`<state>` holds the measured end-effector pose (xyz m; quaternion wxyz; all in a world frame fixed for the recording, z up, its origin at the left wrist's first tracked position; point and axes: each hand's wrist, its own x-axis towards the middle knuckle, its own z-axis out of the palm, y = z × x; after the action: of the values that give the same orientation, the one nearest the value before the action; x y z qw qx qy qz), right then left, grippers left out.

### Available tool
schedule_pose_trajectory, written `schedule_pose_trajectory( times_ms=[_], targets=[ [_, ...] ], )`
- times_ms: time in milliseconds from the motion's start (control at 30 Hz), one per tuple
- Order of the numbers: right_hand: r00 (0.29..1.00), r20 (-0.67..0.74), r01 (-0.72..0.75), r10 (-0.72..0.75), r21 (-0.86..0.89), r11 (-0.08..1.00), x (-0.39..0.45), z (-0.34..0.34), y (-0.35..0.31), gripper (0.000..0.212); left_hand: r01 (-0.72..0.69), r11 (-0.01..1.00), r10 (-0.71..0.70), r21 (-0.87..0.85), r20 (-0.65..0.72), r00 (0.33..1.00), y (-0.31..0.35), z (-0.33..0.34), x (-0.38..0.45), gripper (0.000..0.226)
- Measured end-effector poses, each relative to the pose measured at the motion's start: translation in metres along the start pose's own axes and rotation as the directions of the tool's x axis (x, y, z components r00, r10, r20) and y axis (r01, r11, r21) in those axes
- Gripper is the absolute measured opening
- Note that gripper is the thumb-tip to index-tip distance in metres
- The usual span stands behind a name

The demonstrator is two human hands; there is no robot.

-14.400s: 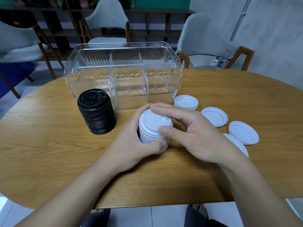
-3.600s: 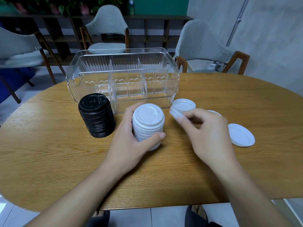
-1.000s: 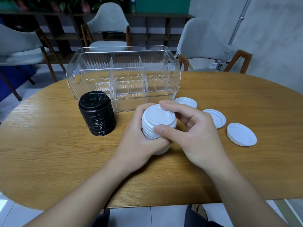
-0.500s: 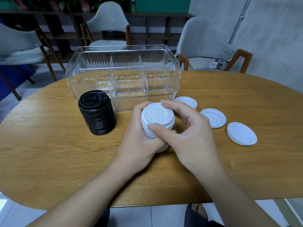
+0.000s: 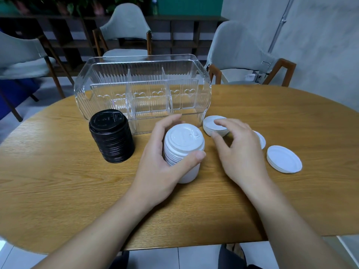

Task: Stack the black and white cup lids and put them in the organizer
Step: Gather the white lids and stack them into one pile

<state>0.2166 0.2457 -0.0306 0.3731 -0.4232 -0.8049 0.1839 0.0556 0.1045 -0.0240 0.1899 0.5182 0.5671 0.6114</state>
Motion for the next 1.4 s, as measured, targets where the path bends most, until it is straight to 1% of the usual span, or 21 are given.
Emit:
schedule_pose_trajectory(
  times_ms=[67,133,267,367,533,667,800,933,1067,1200,1300,1400],
  targets=[
    [0.998,0.038,0.058,-0.052,-0.176,0.983,0.005,0.014,0.009,0.031,0.001,1.000,-0.001,0.018,-0.006,1.000,0.001,0.002,0.000,0.073],
    [0.994,0.043,0.104,-0.096,-0.269,0.958,0.011,0.022,0.011,0.031,0.004,1.000,-0.004,0.023,-0.010,1.000,0.000,0.002,0.000,0.071],
    [0.993,0.042,0.117,-0.109,-0.385,0.916,0.015,0.027,0.015,0.030,0.000,1.000,0.000,0.023,-0.010,1.000,-0.002,0.002,0.000,0.068],
    [0.993,0.055,0.122,-0.109,-0.428,0.896,0.015,0.027,0.018,0.026,-0.003,1.000,0.003,0.020,-0.017,1.000,-0.002,0.003,-0.001,0.068],
    [0.989,0.023,0.145,-0.148,-0.390,0.910,0.012,0.022,0.017,0.002,-0.004,1.000,0.005,0.008,-0.019,1.000,-0.002,0.004,-0.001,0.068],
    [0.988,0.043,0.151,-0.145,-0.359,0.921,0.005,0.020,0.014,0.014,-0.012,1.000,0.012,0.009,-0.033,0.999,-0.004,0.003,0.000,0.066],
    [0.981,0.085,0.192,-0.174,-0.327,0.925,-0.007,0.013,0.010,0.013,-0.001,1.000,0.002,0.017,-0.060,0.998,-0.005,0.001,0.003,0.066],
    [0.975,0.133,0.212,-0.176,-0.348,0.913,-0.016,0.008,0.008,0.014,0.007,0.999,-0.003,0.045,-0.083,0.997,-0.007,-0.001,0.005,0.066],
    [0.977,0.153,0.191,-0.150,-0.301,0.934,-0.016,0.004,0.005,0.023,0.010,0.998,-0.006,0.060,-0.073,0.997,-0.008,-0.002,0.005,0.066],
    [0.982,0.129,0.164,-0.135,-0.259,0.952,-0.014,0.000,0.001,0.027,0.014,0.998,-0.010,0.062,-0.069,0.998,-0.009,-0.003,0.005,0.067],
    [0.986,0.113,0.145,-0.125,-0.196,0.970,-0.013,-0.003,-0.002,0.026,0.025,0.998,-0.020,0.057,-0.071,0.997,-0.009,-0.004,0.005,0.067],
    [0.992,0.122,0.034,-0.031,-0.020,0.999,-0.013,-0.008,-0.005,0.023,0.027,0.998,-0.023,0.062,-0.069,0.997,-0.007,-0.005,0.005,0.069]
  ],
)
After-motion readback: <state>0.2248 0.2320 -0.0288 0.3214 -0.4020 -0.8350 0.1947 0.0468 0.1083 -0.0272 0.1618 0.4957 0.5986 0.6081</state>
